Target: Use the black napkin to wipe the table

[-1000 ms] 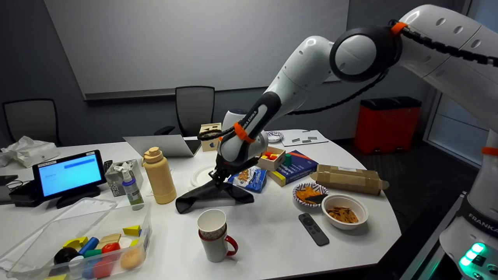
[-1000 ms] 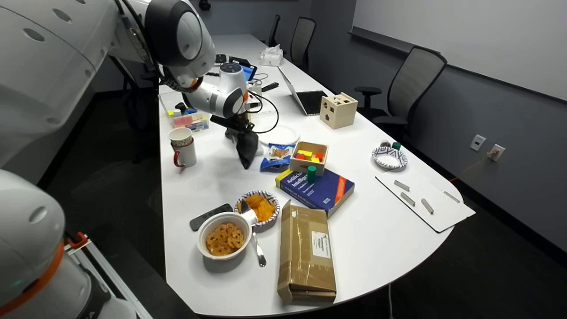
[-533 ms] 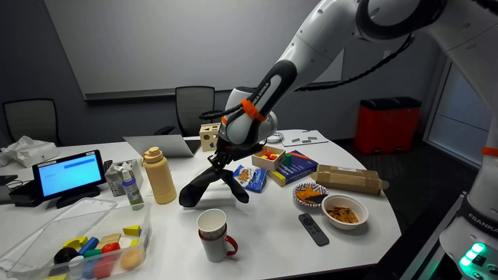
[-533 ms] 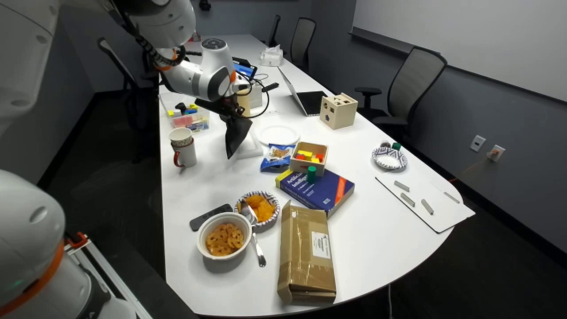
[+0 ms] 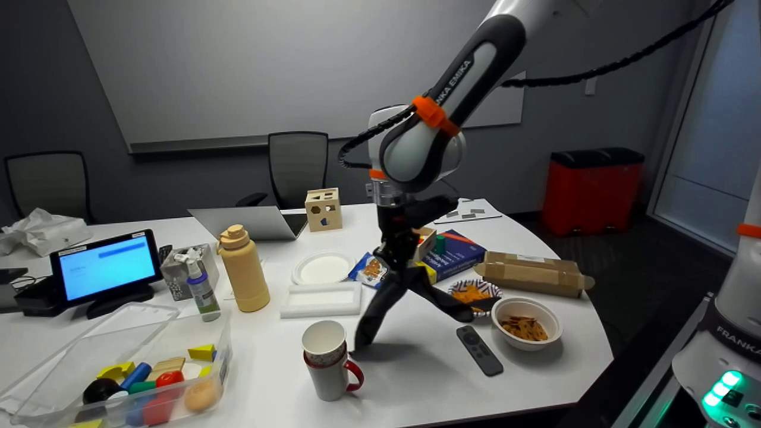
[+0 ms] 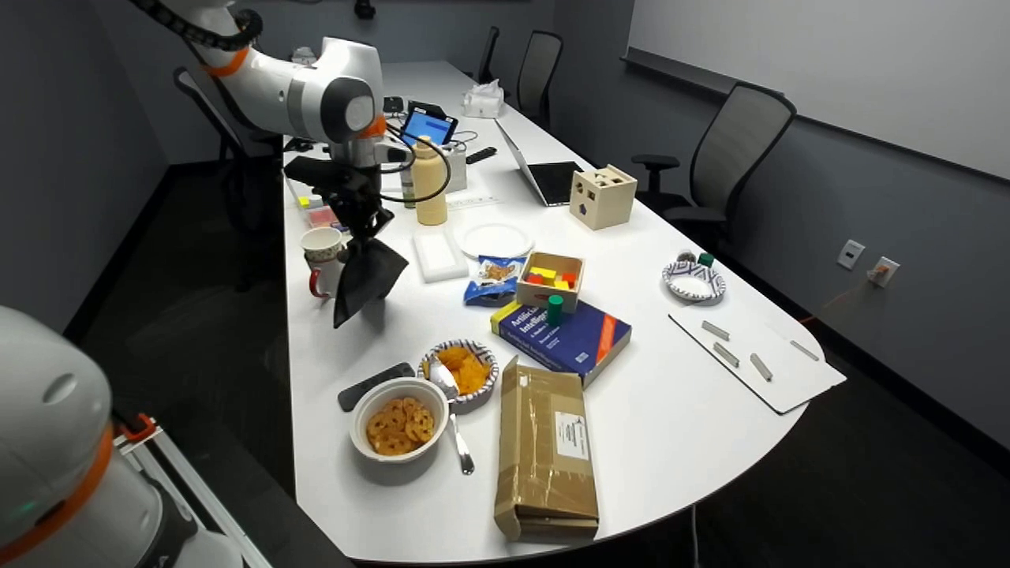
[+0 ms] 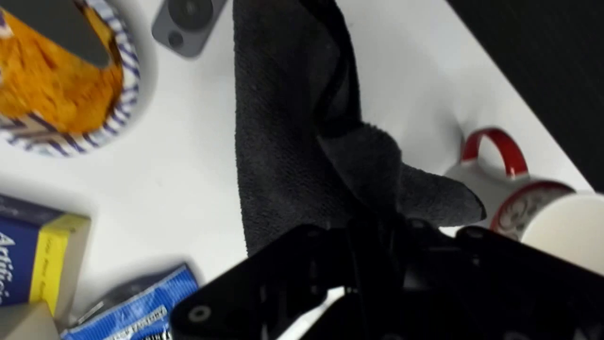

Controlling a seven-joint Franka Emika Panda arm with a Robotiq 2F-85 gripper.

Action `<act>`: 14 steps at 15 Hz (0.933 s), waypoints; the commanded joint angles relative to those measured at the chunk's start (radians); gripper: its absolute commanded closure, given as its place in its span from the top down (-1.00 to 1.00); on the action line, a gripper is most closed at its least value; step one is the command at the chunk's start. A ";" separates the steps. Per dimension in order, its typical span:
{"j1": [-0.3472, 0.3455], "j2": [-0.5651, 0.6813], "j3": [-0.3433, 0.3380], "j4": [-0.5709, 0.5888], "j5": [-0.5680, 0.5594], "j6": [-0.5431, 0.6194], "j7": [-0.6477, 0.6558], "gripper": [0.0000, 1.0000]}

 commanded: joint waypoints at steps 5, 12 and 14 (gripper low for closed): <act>-0.030 0.065 0.008 -0.103 0.038 -0.098 0.075 -0.96; -0.088 0.323 0.017 -0.044 0.153 0.098 0.040 -0.96; -0.108 0.372 0.026 -0.023 0.188 0.168 0.030 -0.96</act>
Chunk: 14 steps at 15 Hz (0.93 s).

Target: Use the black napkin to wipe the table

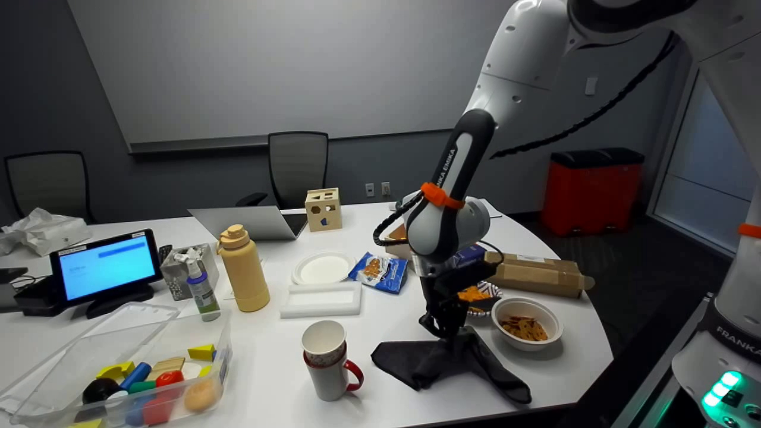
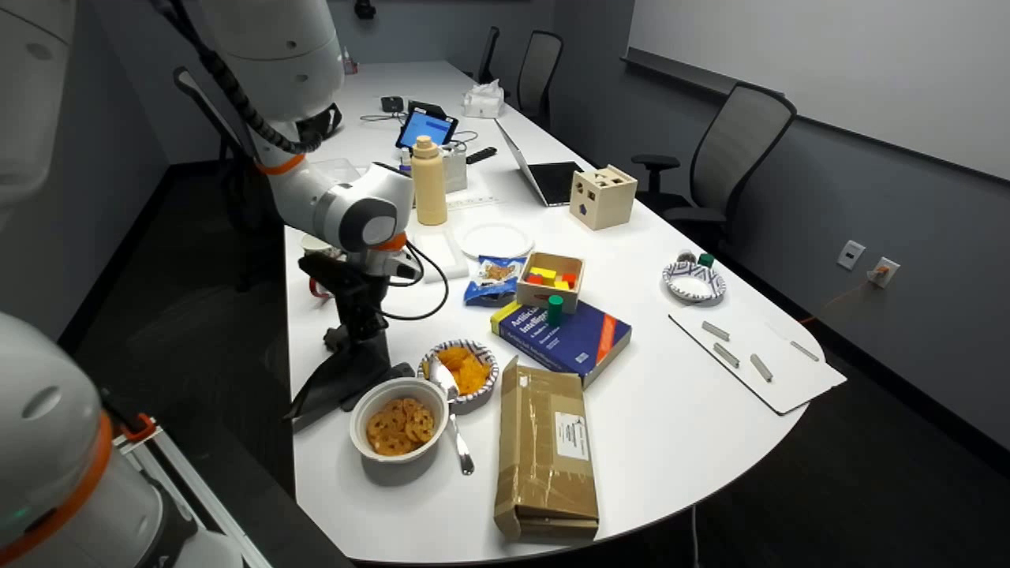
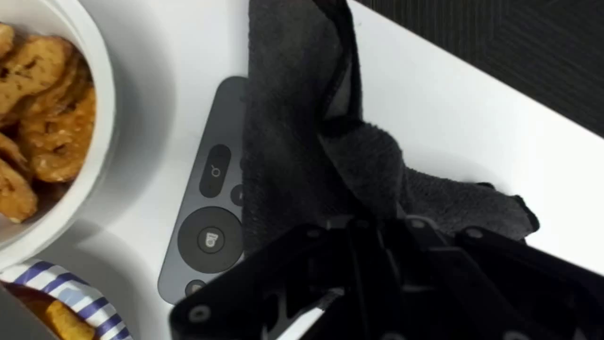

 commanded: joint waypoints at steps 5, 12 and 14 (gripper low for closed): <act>-0.132 0.132 0.094 0.125 0.177 0.204 -0.049 -0.96; -0.093 0.116 -0.008 0.143 0.133 0.377 0.017 -0.96; -0.060 0.092 -0.062 0.112 0.102 0.322 0.048 -0.96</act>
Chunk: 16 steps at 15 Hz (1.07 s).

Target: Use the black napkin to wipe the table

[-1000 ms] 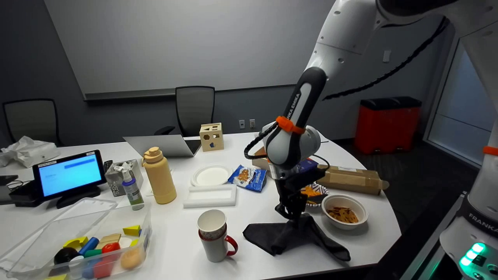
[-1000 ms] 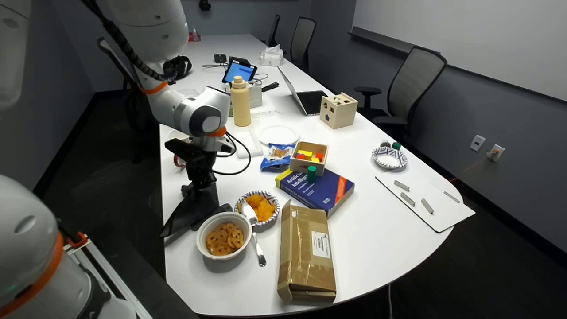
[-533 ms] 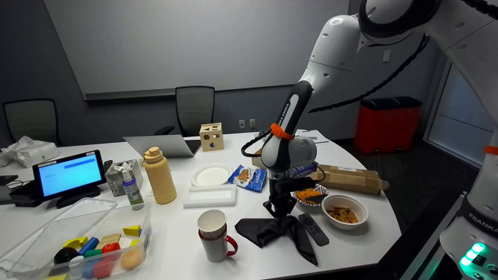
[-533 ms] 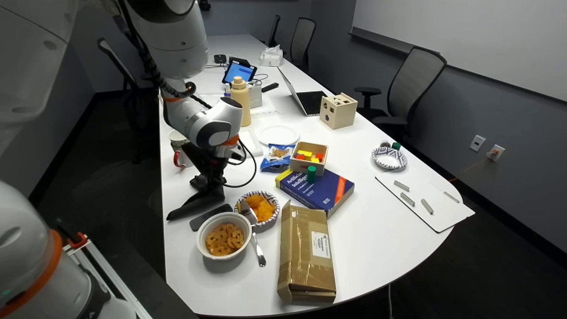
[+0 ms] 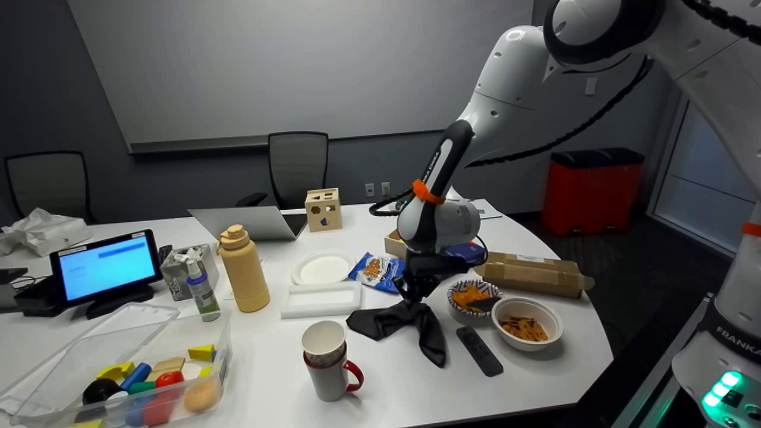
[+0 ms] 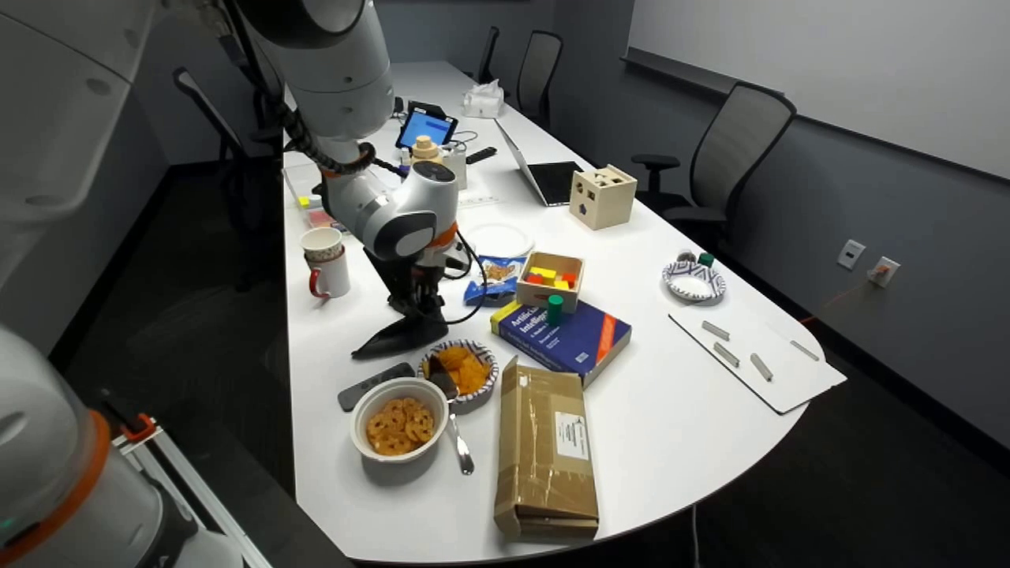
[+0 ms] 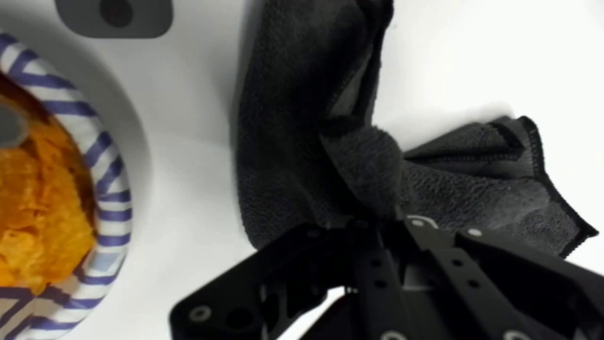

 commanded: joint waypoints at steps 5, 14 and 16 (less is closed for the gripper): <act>0.032 -0.058 -0.019 -0.085 -0.052 -0.223 0.023 -0.96; 0.016 -0.022 0.196 -0.084 0.075 -0.235 -0.064 -0.96; 0.021 -0.011 0.200 -0.073 0.079 -0.185 -0.078 -0.96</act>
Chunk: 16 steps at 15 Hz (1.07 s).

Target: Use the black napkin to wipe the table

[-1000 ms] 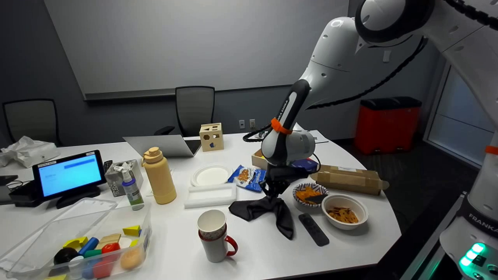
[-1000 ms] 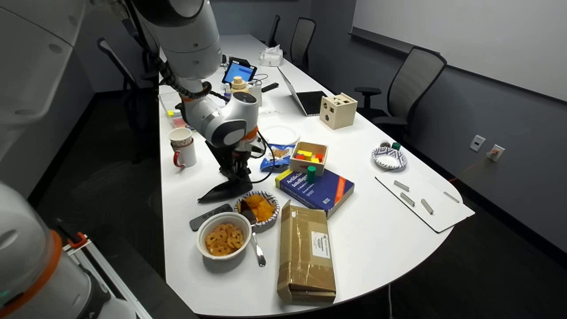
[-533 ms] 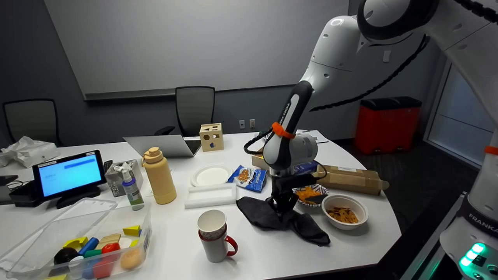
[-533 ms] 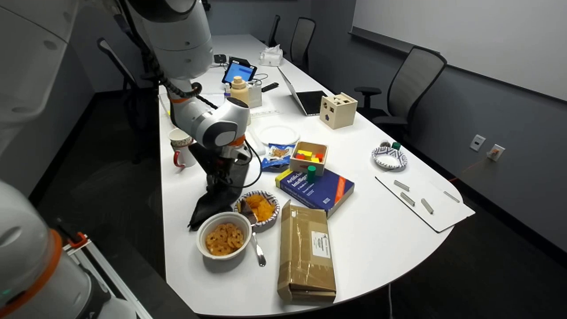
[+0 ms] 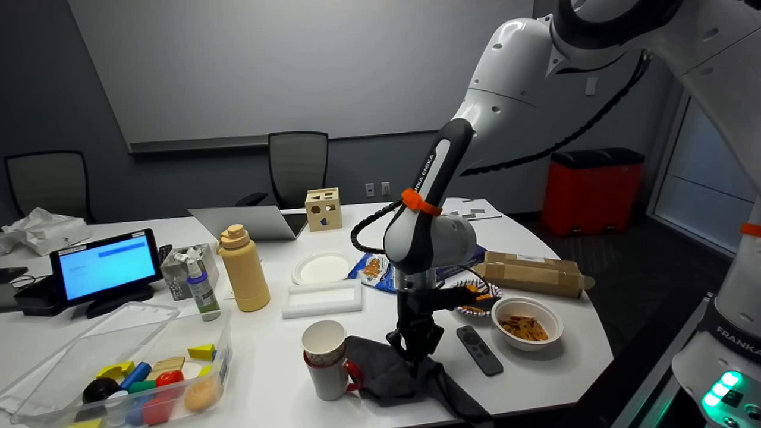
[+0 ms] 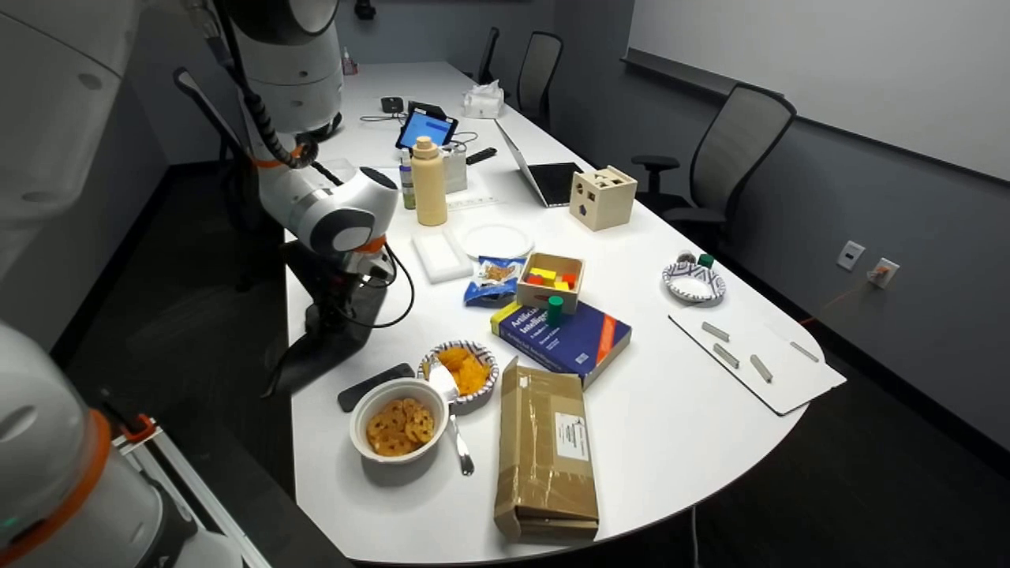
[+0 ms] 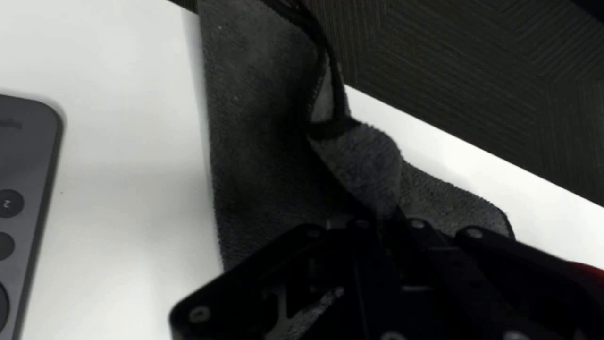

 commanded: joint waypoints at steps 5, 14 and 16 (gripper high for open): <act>-0.019 0.041 -0.022 0.030 -0.003 0.251 -0.072 -0.96; -0.047 0.025 -0.130 0.031 -0.055 0.338 -0.017 -0.96; -0.021 0.008 -0.168 0.015 -0.074 0.276 0.004 -0.96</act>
